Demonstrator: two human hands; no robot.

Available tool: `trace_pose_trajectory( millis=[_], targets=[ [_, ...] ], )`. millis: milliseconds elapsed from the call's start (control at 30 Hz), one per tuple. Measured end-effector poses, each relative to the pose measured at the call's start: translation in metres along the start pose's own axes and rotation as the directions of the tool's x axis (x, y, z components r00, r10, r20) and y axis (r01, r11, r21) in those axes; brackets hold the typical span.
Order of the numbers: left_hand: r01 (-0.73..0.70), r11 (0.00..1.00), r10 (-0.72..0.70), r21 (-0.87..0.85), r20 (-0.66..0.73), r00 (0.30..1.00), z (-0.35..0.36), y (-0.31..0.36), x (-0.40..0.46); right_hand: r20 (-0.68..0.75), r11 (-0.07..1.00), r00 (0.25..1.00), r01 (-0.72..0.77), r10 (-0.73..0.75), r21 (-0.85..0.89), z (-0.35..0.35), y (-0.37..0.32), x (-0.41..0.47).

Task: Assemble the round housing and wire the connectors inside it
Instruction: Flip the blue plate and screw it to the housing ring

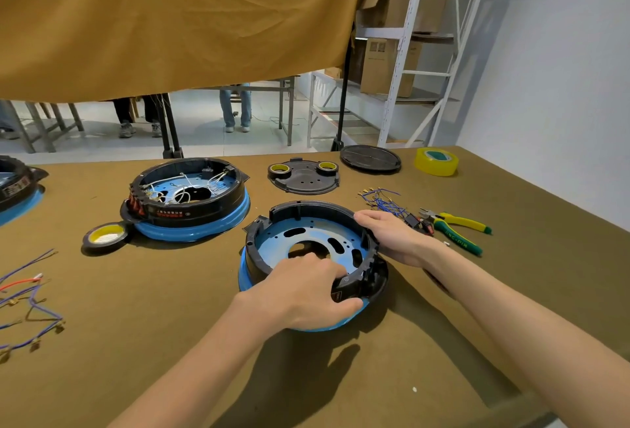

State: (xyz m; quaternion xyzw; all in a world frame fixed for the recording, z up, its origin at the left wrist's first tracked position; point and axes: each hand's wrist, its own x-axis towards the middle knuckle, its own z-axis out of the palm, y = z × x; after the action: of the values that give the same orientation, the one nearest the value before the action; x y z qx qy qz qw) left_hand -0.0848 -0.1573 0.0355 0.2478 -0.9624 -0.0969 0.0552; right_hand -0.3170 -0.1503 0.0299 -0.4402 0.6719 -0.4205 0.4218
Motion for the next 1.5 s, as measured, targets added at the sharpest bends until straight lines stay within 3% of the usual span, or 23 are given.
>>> trace_pose_trajectory(
  millis=[200, 367, 567, 700, 833, 1033, 1300, 1500],
  targets=[
    [-0.033, 0.998, 0.034, 0.061, -0.027, 0.999, 0.006, 0.005, 0.004, -0.013, 0.998, 0.999, 0.044, -0.044, -0.036, -0.005, -0.007, 0.003],
    [-0.045, 0.999, 0.046, 0.019, -0.067, 0.997, 0.008, 0.006, 0.007, -0.126, 0.99, 0.987, 0.087, -0.101, -0.114, -0.006, -0.009, 0.01],
    [0.015, 0.999, -0.012, 0.029, -0.126, 0.992, 0.008, 0.009, 0.016, -0.133, 0.985, 0.99, 0.031, -0.053, -0.167, -0.011, -0.002, 0.009],
    [0.083, 0.996, -0.078, 0.031, -0.148, 0.986, 0.015, 0.023, 0.029, -0.325, 0.988, 0.945, -0.025, -0.027, -0.154, -0.024, 0.005, 0.004],
    [0.107, 0.994, -0.107, -0.006, -0.098, 0.989, 0.013, 0.035, 0.044, -0.518, 0.911, 0.826, -0.013, -0.222, -0.412, -0.055, 0.018, -0.012],
    [0.215, 0.927, -0.21, -0.307, 0.051, 0.976, 0.007, 0.026, 0.072, -0.525, 0.805, 0.845, -0.238, -0.105, -0.544, -0.1, 0.036, -0.038],
    [0.344, 0.885, -0.348, -0.315, 0.044, 0.936, 0.015, 0.043, 0.096, -0.333, 0.742, 0.942, -0.196, -0.038, -0.641, -0.113, 0.051, -0.047],
    [0.324, 0.896, -0.349, -0.304, -0.033, 0.936, 0.014, 0.047, 0.093, -0.345, 0.744, 0.936, -0.183, -0.067, -0.643, -0.114, 0.05, -0.048]
  ],
)
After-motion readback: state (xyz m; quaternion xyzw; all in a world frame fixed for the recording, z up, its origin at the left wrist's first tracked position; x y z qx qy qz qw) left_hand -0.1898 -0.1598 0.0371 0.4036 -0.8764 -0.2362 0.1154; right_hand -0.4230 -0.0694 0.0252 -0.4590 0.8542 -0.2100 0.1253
